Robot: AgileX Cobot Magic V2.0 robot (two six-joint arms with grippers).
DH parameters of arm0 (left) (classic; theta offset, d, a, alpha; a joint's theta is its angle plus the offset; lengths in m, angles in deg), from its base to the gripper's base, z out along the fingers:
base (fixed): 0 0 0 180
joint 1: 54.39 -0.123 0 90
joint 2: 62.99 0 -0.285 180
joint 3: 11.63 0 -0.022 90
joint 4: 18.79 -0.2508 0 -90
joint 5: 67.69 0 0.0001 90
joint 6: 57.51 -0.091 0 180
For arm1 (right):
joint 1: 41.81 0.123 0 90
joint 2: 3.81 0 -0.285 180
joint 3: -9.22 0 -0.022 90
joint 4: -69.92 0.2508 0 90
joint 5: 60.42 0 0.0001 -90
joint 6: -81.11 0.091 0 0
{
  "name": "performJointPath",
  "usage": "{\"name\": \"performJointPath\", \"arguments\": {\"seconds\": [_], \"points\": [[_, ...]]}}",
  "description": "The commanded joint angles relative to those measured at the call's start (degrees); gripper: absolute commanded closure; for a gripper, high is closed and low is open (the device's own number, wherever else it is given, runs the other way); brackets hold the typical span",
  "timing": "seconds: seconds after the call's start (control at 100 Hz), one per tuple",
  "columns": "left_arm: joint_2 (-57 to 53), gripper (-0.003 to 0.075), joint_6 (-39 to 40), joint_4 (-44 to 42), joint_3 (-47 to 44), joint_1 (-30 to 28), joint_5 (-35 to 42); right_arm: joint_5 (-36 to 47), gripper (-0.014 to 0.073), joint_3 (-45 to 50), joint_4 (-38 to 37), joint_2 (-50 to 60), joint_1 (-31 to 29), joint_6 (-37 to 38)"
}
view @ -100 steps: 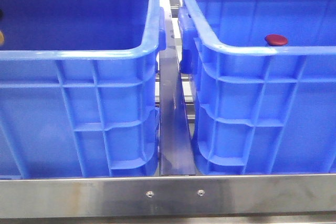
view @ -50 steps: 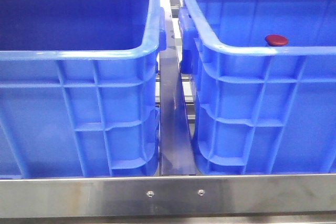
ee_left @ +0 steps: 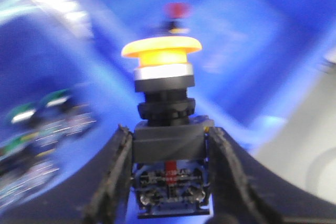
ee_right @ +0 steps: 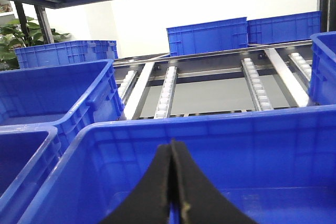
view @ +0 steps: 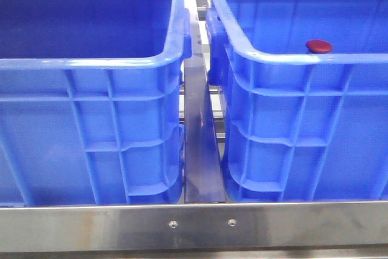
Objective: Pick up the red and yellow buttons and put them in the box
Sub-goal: 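Pass the yellow button from the left gripper to the right gripper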
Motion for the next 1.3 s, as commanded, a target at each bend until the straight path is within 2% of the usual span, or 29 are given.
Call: {"name": "performJointPath", "arguments": {"seconds": [0.0, 0.11, 0.25, 0.79, 0.84, 0.91, 1.03, 1.15, 1.29], "points": [[-0.8, 0.0739, 0.5, 1.1, 1.8, 4.9, 5.7, 1.0, 0.0662, -1.5, -0.6, -0.1, -0.3, -0.5], [-0.8, 0.0739, 0.5, 1.1, 1.8, 10.5, 8.2, 0.9, 0.0662, -1.5, -0.6, -0.1, -0.3, -0.5], [0.3, 0.0739, 0.5, 1.1, 1.8, 14.4, 10.9, 0.8, 0.0662, -1.5, -0.6, -0.1, -0.3, -0.5], [3.8, 0.0739, 0.5, 1.1, 1.8, 14.9, 11.7, -0.4, 0.0651, -1.5, -0.6, -0.1, -0.3, -0.5], [3.8, 0.0739, 0.5, 1.1, 1.8, 14.9, 11.7, -1.3, 0.0617, -1.5, -0.6, -0.1, -0.3, -0.5], [3.8, 0.0739, 0.5, 1.1, 1.8, 14.9, 11.7, -2.8, 0.0529, -1.5, -0.6, -0.1, -0.3, -0.5], [3.8, 0.0739, 0.5, 1.1, 1.8, 14.9, 11.7, -4.4, 0.0306, -1.5, -0.6, -0.1, -0.3, -0.5], [3.8, 0.0739, 0.5, 1.1, 1.8, 14.9, 11.7, -6.5, 0.0134, -1.5, 1.1, -0.1, -0.3, -0.4], [3.8, 0.0739, 0.5, 1.1, 1.8, 14.9, 11.7, -13.5, 0.0050, -1.5, 9.9, -0.1, -0.3, -0.4]]}}
